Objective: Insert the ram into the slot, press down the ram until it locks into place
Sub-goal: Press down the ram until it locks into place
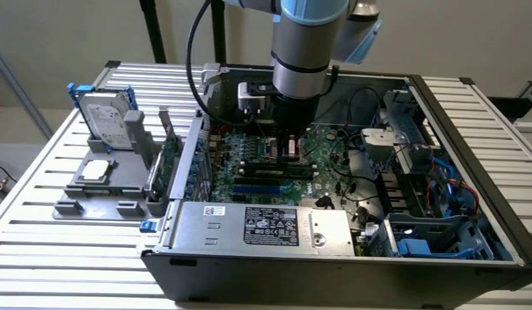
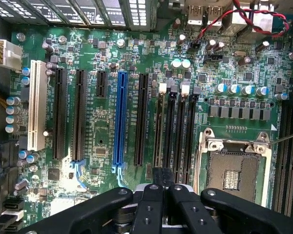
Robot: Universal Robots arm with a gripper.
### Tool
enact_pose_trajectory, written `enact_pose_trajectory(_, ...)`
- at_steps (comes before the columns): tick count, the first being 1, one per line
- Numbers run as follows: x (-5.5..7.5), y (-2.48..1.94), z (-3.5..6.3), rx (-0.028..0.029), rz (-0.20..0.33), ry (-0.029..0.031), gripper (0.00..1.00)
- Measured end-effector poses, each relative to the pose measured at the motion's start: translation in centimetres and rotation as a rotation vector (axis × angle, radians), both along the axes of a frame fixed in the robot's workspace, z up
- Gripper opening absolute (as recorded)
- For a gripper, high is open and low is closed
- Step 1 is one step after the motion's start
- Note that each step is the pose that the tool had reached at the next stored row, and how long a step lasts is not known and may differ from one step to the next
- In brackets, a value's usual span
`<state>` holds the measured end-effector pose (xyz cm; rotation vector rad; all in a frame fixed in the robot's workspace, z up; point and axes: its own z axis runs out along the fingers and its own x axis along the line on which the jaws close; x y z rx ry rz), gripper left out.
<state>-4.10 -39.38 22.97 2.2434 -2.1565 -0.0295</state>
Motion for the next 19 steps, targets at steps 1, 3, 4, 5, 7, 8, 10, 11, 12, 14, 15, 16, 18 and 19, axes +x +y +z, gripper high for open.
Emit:
enact_pose_trajectory(1, 0.0, 0.00, -0.10, -0.0002, 0.000, 0.0000, 0.11)
enact_pose_trajectory(3, 0.0, 0.01, -0.32, 0.0004, -0.001, 0.0000, 0.11)
enact_pose_trajectory(4, 0.0, 0.02, -0.35, 0.0006, -0.001, -0.0002, 0.11)
enact_pose_trajectory(5, 0.0, 0.02, -0.34, 0.0007, -0.001, -0.0003, 0.11)
enact_pose_trajectory(7, 0.0, 0.04, 0.27, 0.0027, -0.001, 0.0007, 0.11)
enact_pose_trajectory(8, 0.0, 0.03, 0.77, 0.0016, -0.001, 0.0023, 0.11)
enact_pose_trajectory(10, 0.0, 0.02, 1.68, 0.0014, -0.002, 0.0045, 0.11)
enact_pose_trajectory(11, 0.0, -0.01, 2.14, 0.0010, -0.002, 0.0061, 0.11)
enact_pose_trajectory(12, 0.0, -0.04, 2.57, 0.0013, -0.002, 0.0076, 0.11)
enact_pose_trajectory(14, 0.0, -0.08, 2.83, 0.0011, -0.002, 0.0089, 0.11)
enact_pose_trajectory(15, 0.0, -0.08, 2.83, 0.0013, -0.002, 0.0088, 0.11)
enact_pose_trajectory(16, 0.0, -0.08, 2.83, 0.0012, -0.002, 0.0089, 0.11)
enact_pose_trajectory(18, 0.0, -0.08, 2.83, 0.0012, -0.002, 0.0090, 0.11)
enact_pose_trajectory(19, 0.0, -0.08, 2.84, 0.0012, -0.002, 0.0089, 0.11)
